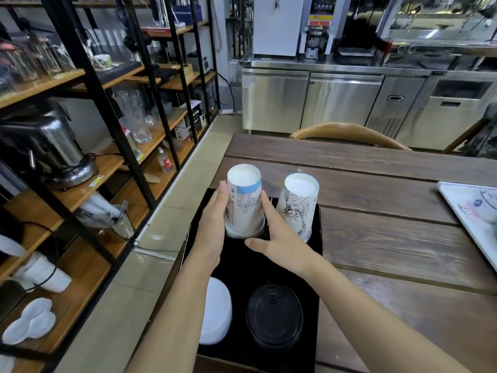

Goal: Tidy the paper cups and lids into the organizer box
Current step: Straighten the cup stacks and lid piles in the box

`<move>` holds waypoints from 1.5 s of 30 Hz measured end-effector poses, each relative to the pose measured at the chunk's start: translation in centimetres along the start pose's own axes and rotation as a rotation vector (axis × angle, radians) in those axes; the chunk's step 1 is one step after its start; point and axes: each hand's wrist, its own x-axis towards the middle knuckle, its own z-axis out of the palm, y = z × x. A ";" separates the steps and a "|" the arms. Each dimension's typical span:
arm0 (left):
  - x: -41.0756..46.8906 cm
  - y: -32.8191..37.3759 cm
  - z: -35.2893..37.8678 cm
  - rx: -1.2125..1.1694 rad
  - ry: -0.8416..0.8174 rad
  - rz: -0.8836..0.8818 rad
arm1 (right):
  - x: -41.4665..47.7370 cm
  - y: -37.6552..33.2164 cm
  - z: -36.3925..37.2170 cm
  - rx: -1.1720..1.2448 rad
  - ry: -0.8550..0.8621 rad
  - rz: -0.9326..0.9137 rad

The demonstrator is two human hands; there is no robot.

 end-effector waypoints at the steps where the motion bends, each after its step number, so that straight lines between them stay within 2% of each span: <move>1: 0.0 0.0 -0.1 0.015 -0.003 0.003 | 0.1 0.0 -0.1 0.005 -0.003 -0.009; 7: 0.5 -0.7 -1.0 0.028 0.081 -0.020 | -0.4 0.0 0.1 0.015 0.060 -0.042; 13: -0.8 -1.1 -1.4 0.083 0.238 0.078 | -2.6 0.3 -0.8 -0.038 0.388 0.045; 17: -2.3 -2.5 -1.8 0.186 0.294 0.076 | -4.7 1.2 -1.5 -0.036 0.474 0.099; 24: -5.7 -5.7 -0.4 0.322 0.165 -0.036 | -8.0 2.2 -1.5 -0.155 0.281 0.380; 28: -7.4 -7.9 0.2 0.418 0.032 -0.134 | -9.3 2.5 -0.8 -0.246 0.127 0.423; 31: -8.7 -8.4 0.5 0.425 0.008 -0.147 | -9.9 2.9 0.1 -0.270 0.034 0.436; 36: -10.2 -8.4 0.7 0.363 0.014 -0.216 | -10.6 3.4 1.0 -0.226 0.075 0.454; 40: -11.1 -9.1 1.1 0.357 -0.048 -0.326 | -11.1 3.2 1.1 -0.159 0.111 0.482; 45: -11.1 -10.1 1.4 0.275 -0.016 -0.367 | -11.1 2.8 1.4 -0.162 0.143 0.500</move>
